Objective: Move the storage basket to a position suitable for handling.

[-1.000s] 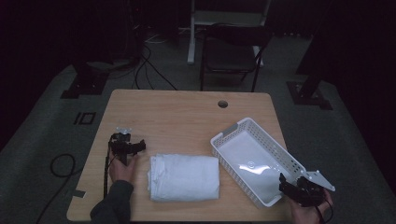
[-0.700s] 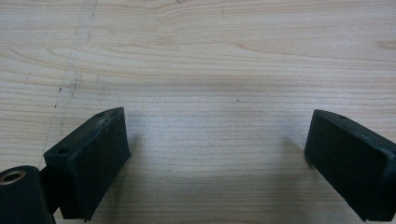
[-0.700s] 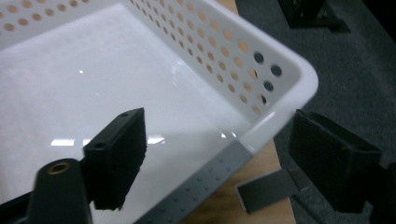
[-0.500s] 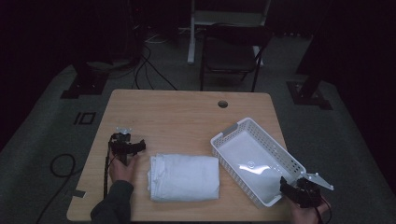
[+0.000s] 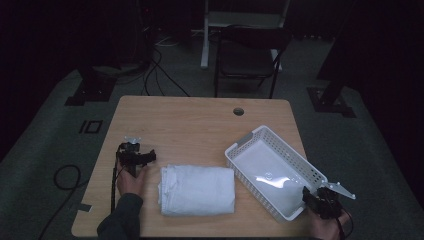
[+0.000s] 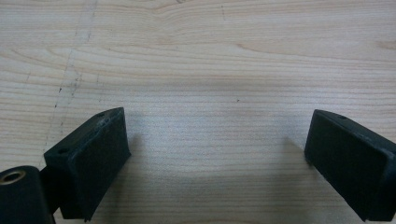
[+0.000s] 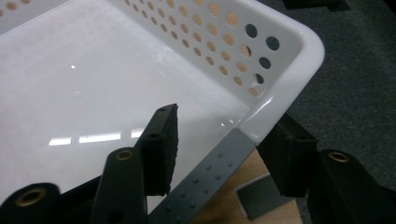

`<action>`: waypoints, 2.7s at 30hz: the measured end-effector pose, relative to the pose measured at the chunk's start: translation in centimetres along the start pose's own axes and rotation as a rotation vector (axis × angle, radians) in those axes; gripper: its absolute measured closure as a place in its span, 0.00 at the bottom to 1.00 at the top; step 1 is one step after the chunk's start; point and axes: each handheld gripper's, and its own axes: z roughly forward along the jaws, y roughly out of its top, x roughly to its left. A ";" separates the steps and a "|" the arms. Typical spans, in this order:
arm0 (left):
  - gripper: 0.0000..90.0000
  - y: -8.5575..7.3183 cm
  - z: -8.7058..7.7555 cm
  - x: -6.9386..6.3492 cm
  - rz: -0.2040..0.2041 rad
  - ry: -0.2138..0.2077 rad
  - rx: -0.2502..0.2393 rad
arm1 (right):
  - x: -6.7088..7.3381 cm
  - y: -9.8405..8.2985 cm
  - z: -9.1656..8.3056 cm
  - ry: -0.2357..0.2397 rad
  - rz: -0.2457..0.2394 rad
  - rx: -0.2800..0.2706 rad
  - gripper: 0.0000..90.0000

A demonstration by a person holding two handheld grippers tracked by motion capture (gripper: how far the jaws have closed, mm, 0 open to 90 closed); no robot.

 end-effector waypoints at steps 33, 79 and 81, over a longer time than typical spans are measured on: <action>0.07 0.0 0.0 -0.1 -0.001 0.001 -0.001 | 1.3 2.9 2.7 0.025 -0.015 0.025 0.66; 0.07 0.0 0.0 -0.1 0.000 0.000 0.000 | 8.3 7.0 7.2 0.179 -0.177 0.045 0.66; 0.07 0.0 0.0 -0.1 -0.001 0.000 -0.001 | 8.5 7.5 7.7 0.200 -0.186 0.044 0.67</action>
